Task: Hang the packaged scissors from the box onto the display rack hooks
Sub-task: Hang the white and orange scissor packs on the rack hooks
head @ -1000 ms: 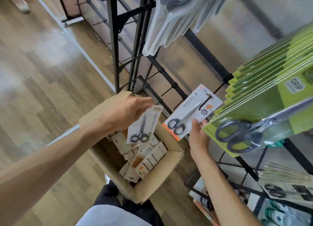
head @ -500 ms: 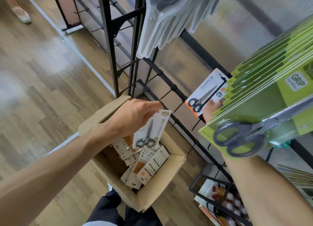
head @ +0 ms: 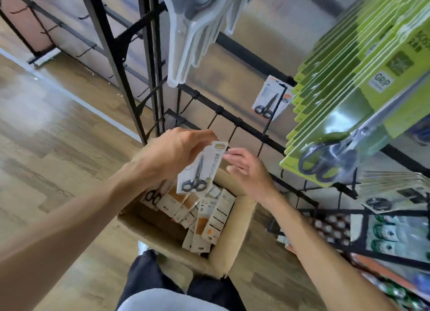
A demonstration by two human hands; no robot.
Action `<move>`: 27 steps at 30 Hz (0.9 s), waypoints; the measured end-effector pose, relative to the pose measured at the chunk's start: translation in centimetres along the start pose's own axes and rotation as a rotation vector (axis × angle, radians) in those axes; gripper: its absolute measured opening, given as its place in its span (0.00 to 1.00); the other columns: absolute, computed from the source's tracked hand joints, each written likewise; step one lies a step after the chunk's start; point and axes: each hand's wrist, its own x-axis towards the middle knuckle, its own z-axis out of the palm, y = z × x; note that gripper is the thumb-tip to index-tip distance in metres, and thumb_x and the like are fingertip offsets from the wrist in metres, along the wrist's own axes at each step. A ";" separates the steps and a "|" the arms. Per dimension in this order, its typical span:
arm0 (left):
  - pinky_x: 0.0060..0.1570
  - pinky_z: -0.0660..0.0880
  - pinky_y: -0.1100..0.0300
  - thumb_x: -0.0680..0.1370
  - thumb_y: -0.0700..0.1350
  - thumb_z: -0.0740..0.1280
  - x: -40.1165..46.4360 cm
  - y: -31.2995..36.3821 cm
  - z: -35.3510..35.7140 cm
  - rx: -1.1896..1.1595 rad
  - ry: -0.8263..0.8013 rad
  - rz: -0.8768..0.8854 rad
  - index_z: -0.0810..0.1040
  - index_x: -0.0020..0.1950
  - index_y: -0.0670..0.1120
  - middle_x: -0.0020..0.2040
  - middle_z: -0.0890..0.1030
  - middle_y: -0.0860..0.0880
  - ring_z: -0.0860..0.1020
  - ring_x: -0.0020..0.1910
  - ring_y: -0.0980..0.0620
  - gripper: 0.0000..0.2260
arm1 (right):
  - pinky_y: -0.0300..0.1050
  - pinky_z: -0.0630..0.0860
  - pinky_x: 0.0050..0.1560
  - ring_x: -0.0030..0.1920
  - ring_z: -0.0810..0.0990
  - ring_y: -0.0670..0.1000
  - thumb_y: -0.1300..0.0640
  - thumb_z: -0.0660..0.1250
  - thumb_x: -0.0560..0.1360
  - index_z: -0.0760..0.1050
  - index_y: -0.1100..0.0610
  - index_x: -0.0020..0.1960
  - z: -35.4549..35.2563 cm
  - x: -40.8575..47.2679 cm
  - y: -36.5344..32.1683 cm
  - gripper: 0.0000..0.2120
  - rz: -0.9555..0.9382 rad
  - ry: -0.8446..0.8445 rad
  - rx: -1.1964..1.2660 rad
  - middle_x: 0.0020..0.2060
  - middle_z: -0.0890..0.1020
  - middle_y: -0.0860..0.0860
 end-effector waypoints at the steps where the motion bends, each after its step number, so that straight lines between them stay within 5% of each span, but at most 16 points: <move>1: 0.32 0.80 0.57 0.83 0.46 0.59 0.5 -0.1 -0.2 0.005 -0.017 0.039 0.74 0.61 0.51 0.45 0.83 0.53 0.82 0.37 0.55 0.09 | 0.32 0.74 0.62 0.61 0.78 0.38 0.60 0.69 0.79 0.71 0.54 0.67 0.9 -0.8 0.6 0.18 0.007 -0.026 -0.022 0.62 0.79 0.46; 4: 0.32 0.78 0.52 0.83 0.40 0.61 1.9 -0.3 -0.8 0.043 -0.035 0.136 0.76 0.57 0.47 0.39 0.82 0.50 0.81 0.34 0.50 0.07 | 0.37 0.76 0.61 0.59 0.81 0.41 0.58 0.70 0.78 0.74 0.54 0.66 3.5 -2.1 -0.3 0.17 -0.039 0.048 0.063 0.60 0.82 0.47; 8: 0.32 0.76 0.51 0.82 0.40 0.63 2.8 0.1 -1.2 0.028 -0.034 0.175 0.78 0.55 0.46 0.34 0.79 0.50 0.78 0.31 0.48 0.05 | 0.32 0.77 0.54 0.54 0.82 0.39 0.56 0.67 0.81 0.77 0.53 0.61 5.1 -3.0 -1.2 0.09 -0.022 0.290 0.106 0.55 0.83 0.44; 13: 0.48 0.81 0.51 0.83 0.51 0.61 2.9 0.5 -1.6 -0.078 -0.082 0.210 0.74 0.67 0.49 0.56 0.84 0.50 0.84 0.50 0.50 0.15 | 0.33 0.78 0.51 0.52 0.82 0.37 0.56 0.66 0.81 0.77 0.55 0.59 5.1 -5.4 -0.2 0.08 -0.040 0.490 0.086 0.54 0.83 0.42; 19: 0.57 0.79 0.50 0.82 0.54 0.58 2.2 0.5 -1.7 -0.049 -0.212 0.198 0.58 0.79 0.56 0.72 0.73 0.51 0.82 0.55 0.51 0.25 | 0.46 0.81 0.55 0.51 0.84 0.44 0.51 0.67 0.80 0.78 0.53 0.56 2.8 -6.0 0.5 0.08 0.074 0.622 0.117 0.51 0.85 0.46; 23: 0.62 0.77 0.47 0.82 0.51 0.60 2.1 0.1 -1.3 -0.042 -0.253 0.194 0.53 0.79 0.61 0.75 0.67 0.53 0.79 0.61 0.51 0.27 | 0.55 0.81 0.57 0.51 0.84 0.45 0.44 0.68 0.78 0.80 0.52 0.56 1.4 -4.6 0.9 0.14 0.159 0.685 0.132 0.50 0.85 0.46; 27: 0.63 0.76 0.51 0.83 0.50 0.60 2.0 -0.2 -1.1 -0.014 -0.268 0.178 0.54 0.79 0.60 0.76 0.66 0.54 0.78 0.62 0.52 0.27 | 0.59 0.82 0.53 0.49 0.85 0.50 0.45 0.68 0.77 0.80 0.46 0.49 1.1 -3.9 0.7 0.06 0.168 0.663 0.131 0.48 0.86 0.49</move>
